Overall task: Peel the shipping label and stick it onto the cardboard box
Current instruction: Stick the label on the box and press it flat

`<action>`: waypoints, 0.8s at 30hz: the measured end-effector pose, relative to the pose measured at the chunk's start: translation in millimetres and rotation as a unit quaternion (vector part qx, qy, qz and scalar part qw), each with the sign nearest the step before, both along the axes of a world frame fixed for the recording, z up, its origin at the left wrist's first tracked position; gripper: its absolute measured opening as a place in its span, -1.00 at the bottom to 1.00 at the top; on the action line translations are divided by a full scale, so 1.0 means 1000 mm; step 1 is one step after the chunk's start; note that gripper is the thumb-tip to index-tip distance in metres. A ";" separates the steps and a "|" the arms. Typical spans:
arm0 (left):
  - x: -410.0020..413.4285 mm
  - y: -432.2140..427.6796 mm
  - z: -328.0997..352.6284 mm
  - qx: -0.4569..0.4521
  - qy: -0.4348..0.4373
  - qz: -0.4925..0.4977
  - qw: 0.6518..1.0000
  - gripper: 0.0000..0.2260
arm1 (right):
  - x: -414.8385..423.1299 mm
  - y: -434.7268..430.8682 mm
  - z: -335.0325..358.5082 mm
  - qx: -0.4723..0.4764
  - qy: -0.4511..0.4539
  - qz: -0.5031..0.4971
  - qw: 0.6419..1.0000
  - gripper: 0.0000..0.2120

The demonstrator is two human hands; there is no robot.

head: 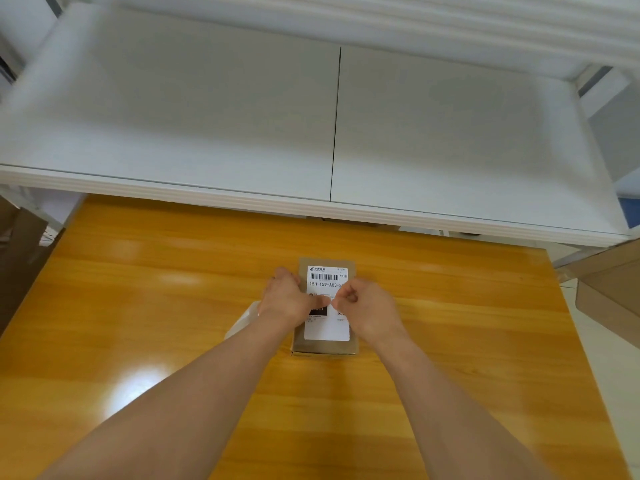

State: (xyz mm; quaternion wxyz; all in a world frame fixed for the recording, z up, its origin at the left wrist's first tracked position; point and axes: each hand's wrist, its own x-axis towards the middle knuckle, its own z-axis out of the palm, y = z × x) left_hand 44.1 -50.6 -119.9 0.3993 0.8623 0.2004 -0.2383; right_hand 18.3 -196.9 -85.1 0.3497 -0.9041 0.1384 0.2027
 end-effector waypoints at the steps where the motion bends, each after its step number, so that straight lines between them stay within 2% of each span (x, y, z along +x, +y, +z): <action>1: 0.000 0.000 0.000 -0.006 0.001 0.002 1.000 -0.37 | 0.002 0.001 -0.001 0.003 -0.004 0.004 1.000 -0.97; 11: 0.000 0.004 0.003 -0.081 0.006 0.008 0.997 -0.49 | 0.005 0.007 -0.015 -0.029 -0.006 0.014 0.999 -0.90; 16: 0.006 0.015 0.000 -0.109 0.040 -0.015 0.993 -0.57 | 0.008 0.010 -0.015 -0.046 -0.001 0.013 0.999 -0.85; 18: 0.009 0.015 0.000 -0.111 0.048 -0.009 0.993 -0.57 | 0.009 0.010 -0.016 -0.044 0.000 0.007 0.999 -0.89; 19: 0.011 0.013 0.002 -0.109 0.046 0.001 0.993 -0.52 | 0.010 0.009 -0.016 -0.038 -0.001 -0.001 0.999 -0.95; 20: 0.013 0.012 0.003 -0.104 0.038 0.013 0.994 -0.42 | 0.011 0.008 -0.015 -0.035 -0.005 -0.011 0.999 -0.91; 24: 0.018 0.010 0.004 -0.078 0.008 -0.024 0.997 0.14 | 0.009 0.005 -0.015 -0.028 -0.037 -0.051 0.998 -0.48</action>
